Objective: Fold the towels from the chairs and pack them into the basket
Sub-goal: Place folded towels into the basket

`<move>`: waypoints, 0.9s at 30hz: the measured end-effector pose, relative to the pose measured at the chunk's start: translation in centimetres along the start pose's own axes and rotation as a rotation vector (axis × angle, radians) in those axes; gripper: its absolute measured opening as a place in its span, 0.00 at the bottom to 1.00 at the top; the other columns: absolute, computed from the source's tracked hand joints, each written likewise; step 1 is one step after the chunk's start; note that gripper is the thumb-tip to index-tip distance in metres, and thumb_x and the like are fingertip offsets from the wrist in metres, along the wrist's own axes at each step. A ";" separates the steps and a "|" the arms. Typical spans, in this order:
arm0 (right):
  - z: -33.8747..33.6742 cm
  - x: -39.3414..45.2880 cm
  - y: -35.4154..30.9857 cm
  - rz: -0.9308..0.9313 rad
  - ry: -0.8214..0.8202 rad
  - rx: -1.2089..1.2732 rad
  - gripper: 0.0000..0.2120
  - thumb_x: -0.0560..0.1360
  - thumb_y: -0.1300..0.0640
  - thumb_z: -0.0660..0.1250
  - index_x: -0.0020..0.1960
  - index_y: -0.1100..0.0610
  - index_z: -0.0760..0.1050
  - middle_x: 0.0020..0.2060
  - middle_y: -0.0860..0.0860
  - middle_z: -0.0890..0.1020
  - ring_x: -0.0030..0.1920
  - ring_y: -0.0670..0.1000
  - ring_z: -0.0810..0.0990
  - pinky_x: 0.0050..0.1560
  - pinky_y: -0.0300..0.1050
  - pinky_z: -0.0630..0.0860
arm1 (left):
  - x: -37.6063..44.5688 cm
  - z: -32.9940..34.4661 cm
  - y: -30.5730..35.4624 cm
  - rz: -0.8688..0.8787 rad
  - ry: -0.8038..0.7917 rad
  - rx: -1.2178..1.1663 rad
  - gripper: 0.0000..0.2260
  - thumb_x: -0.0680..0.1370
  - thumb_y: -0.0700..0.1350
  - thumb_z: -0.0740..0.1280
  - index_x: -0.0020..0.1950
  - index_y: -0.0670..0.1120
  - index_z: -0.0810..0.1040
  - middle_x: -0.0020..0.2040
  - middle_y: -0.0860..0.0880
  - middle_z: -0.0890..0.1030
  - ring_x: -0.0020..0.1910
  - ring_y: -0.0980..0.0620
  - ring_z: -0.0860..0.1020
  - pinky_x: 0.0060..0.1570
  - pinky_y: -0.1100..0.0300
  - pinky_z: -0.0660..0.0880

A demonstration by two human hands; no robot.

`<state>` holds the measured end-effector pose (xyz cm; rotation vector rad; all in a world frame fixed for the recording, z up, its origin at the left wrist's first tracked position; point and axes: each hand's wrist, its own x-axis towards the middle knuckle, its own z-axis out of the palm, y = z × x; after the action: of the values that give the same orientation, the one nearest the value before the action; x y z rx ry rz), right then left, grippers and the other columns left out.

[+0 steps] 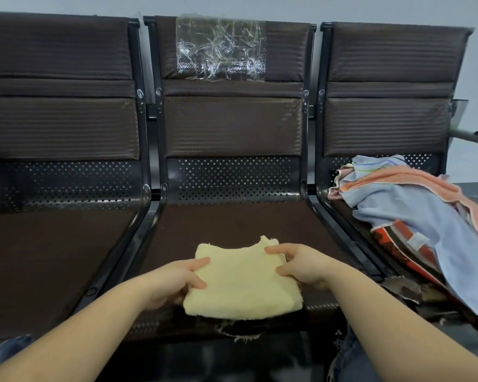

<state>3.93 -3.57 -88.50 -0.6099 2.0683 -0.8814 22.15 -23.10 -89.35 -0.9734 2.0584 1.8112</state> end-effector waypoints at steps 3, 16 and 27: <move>-0.6 -0.3 0.0 -0.041 0.026 0.032 0.28 0.75 0.67 0.64 0.70 0.45 0.69 0.66 0.53 0.73 0.57 0.54 0.79 0.60 0.54 0.76 | 0.0 0.2 0.4 0.047 0.024 0.005 0.27 0.78 0.36 0.61 0.75 0.52 0.63 0.62 0.54 0.74 0.61 0.48 0.74 0.46 0.58 0.73; -9.1 -9.4 -0.7 -0.100 0.264 0.174 0.26 0.78 0.67 0.61 0.72 0.47 0.67 0.58 0.51 0.75 0.47 0.50 0.75 0.38 0.39 0.73 | -1.5 5.5 10.5 0.324 0.031 0.102 0.25 0.79 0.37 0.61 0.74 0.55 0.65 0.58 0.57 0.75 0.54 0.53 0.75 0.44 0.61 0.72; -14.4 -22.4 7.1 -0.052 0.548 0.266 0.24 0.77 0.66 0.62 0.70 0.47 0.69 0.61 0.53 0.71 0.50 0.47 0.74 0.42 0.39 0.74 | -3.9 17.7 17.2 0.461 -0.209 0.273 0.27 0.78 0.34 0.63 0.74 0.53 0.65 0.61 0.48 0.72 0.48 0.51 0.70 0.41 0.59 0.68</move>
<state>4.21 21.35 -76.71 -0.2964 2.3534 -1.4515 10.18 -4.86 -77.16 -0.2372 2.4441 1.6643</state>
